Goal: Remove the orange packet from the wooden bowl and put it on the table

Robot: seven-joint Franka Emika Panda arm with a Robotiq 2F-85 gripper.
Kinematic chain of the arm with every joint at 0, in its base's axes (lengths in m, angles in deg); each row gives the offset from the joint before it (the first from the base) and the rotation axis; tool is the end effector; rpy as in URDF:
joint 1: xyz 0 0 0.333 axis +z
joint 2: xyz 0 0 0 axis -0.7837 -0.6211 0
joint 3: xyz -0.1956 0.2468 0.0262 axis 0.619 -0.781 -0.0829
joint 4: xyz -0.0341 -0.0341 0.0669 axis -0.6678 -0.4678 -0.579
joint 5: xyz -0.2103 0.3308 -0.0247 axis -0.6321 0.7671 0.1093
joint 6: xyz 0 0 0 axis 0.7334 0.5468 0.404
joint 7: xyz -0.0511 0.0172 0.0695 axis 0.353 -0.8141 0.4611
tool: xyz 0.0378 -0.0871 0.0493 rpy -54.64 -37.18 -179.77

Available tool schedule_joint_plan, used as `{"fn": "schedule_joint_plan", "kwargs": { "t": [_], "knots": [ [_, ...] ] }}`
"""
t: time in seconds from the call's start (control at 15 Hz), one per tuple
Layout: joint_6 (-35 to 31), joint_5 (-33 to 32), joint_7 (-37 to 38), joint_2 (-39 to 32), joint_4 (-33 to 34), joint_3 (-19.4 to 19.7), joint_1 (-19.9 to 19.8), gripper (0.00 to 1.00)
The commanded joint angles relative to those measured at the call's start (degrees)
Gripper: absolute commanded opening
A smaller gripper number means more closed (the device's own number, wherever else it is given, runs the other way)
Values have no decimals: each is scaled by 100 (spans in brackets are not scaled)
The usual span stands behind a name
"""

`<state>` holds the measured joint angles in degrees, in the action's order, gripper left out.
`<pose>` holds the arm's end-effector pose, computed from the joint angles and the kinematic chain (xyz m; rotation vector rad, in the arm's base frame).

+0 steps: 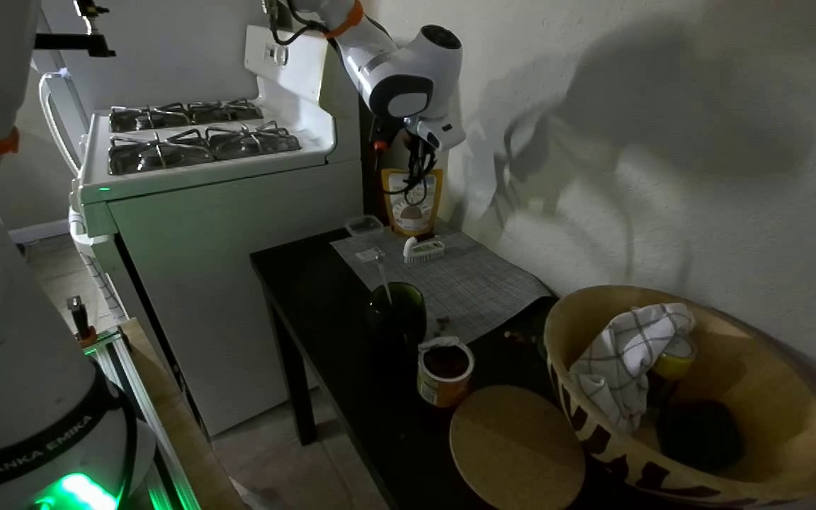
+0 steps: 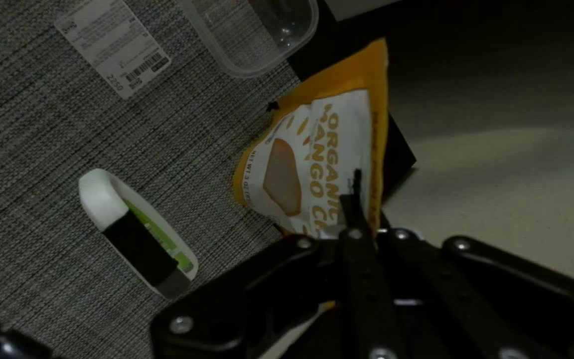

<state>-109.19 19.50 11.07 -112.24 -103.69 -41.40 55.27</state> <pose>0.6580 0.0978 0.2949 -2.4696 1.0642 -0.1039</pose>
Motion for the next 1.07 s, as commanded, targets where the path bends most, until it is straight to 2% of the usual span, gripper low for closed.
{"fn": "schedule_joint_plan", "kwargs": {
  "t": [0.0,0.27,0.6,0.67,0.8,1.0],
  "knots": [
    [243,-75,371,-107,146,143,105,29],
    [263,-206,516,-12,107,177,155,57],
    [255,-619,439,759,-322,178,329,95],
    [270,-733,460,937,-410,187,369,99],
    [304,-961,455,1445,-706,192,424,100],
    [1435,-1627,344,2303,-1099,221,390,100]
  ]
}}
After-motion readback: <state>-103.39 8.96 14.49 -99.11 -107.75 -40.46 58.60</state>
